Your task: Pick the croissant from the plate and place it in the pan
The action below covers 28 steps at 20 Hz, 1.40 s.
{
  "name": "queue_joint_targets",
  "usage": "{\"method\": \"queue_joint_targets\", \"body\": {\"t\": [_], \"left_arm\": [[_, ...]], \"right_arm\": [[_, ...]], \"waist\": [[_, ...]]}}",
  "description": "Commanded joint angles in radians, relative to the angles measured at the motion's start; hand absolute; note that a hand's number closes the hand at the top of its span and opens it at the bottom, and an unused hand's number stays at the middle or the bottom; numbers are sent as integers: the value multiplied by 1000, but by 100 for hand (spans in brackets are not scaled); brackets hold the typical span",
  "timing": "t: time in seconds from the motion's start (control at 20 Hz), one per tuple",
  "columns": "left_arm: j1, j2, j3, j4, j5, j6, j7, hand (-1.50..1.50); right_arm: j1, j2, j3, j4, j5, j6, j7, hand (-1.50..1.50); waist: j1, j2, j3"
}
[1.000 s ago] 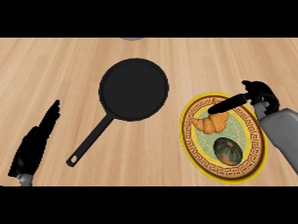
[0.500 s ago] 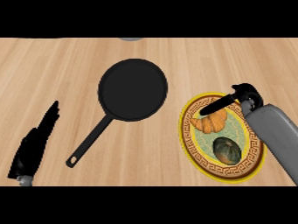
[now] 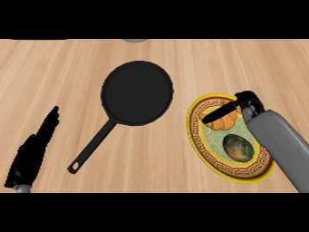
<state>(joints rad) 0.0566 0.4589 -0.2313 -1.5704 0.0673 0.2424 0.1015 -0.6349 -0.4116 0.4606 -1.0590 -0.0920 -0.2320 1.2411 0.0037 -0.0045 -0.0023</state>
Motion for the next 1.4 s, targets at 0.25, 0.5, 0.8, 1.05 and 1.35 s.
{"method": "queue_joint_targets", "body": {"t": [0.25, 0.5, 0.8, 1.05, 1.35], "left_arm": [[-6, -22, -10, -51, -25, 8, 60, 0], [-21, -2, 25, -50, -17, -16, 68, 0], [2, -21, 29, -10, -37, -23, 12, 0], [-1, -34, 30, -29, -43, -18, 47, 0], [-13, -34, 45, -22, -39, -32, 67, 0]], "right_arm": [[14, 65, 16, 36, 25, -50, 200, -150], [6, 47, -16, 56, 53, -65, 150, 150], [13, 99, -66, 63, 80, -111, 92, 150], [39, 137, -95, 86, 104, -157, 40, 150], [107, 111, 139, -135, 324, -106, 109, 150]], "waist": [[-6, 0, 2], [-4, 2, 2], [-4, 2, 2], [-1, 3, 2], [-25, -8, -1]]}}
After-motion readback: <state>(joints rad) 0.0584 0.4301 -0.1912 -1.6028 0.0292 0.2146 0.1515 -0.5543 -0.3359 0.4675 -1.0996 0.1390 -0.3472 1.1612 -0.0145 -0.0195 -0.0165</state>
